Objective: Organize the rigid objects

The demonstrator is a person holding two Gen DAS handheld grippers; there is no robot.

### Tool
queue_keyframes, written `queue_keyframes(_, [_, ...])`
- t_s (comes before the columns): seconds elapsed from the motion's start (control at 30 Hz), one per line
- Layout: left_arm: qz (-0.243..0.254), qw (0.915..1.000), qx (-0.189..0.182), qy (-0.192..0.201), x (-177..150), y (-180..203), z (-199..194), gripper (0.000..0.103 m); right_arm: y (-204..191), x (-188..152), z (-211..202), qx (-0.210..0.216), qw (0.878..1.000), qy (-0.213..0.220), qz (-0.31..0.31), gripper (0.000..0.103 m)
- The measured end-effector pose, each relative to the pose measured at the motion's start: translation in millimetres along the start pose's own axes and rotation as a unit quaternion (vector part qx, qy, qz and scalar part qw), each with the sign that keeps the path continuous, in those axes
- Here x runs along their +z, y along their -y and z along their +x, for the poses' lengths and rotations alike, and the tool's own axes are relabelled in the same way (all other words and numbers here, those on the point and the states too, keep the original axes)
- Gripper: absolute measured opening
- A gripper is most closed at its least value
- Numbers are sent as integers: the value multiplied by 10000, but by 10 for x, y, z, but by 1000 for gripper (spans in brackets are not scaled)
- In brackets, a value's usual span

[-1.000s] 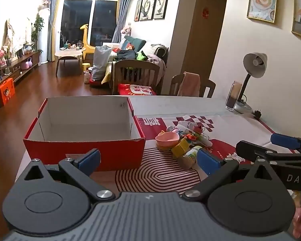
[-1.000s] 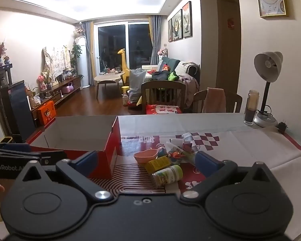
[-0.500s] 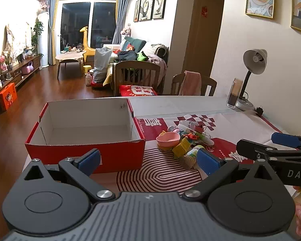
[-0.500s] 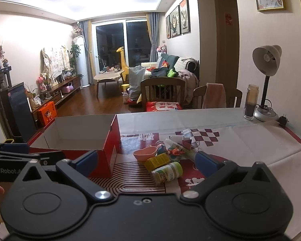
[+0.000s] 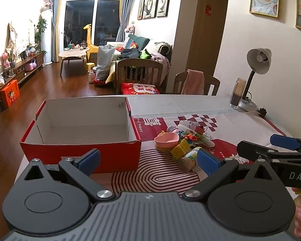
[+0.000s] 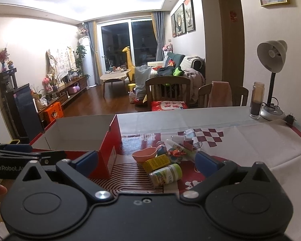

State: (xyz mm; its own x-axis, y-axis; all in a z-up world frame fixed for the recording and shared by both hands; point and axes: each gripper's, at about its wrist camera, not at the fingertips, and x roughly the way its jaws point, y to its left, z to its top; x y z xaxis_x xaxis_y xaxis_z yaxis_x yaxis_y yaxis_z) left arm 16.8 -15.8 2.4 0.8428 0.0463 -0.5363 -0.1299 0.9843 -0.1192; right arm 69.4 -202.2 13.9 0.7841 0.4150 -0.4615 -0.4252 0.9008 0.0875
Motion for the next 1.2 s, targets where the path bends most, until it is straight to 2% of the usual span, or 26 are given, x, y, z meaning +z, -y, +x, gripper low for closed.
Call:
queue_keyframes(0.33, [-95,9997,-11,-246,69,116,317,103,228,-3,212,203,9993,-287,-158,102])
queue_keyframes(0.47, [25,9995,-4,-325,112,254,522,103,335,-26,354,314,9982,-437,-276,102])
queue_keyframes(0.8, [-45,9989,126,-446,315,514,1078,103,593,-36,722,572,9942,-612,-679,101])
queue_keyframes(1.0, [-36,9978,249,-612,386,667,1487,103,653,-73,1005,768,9890,-772,-1004,101])
queue_keyframes(1.2, [-143,9951,375,-906,419,737,1936,103,648,-187,1305,1054,9786,-1033,-1431,101])
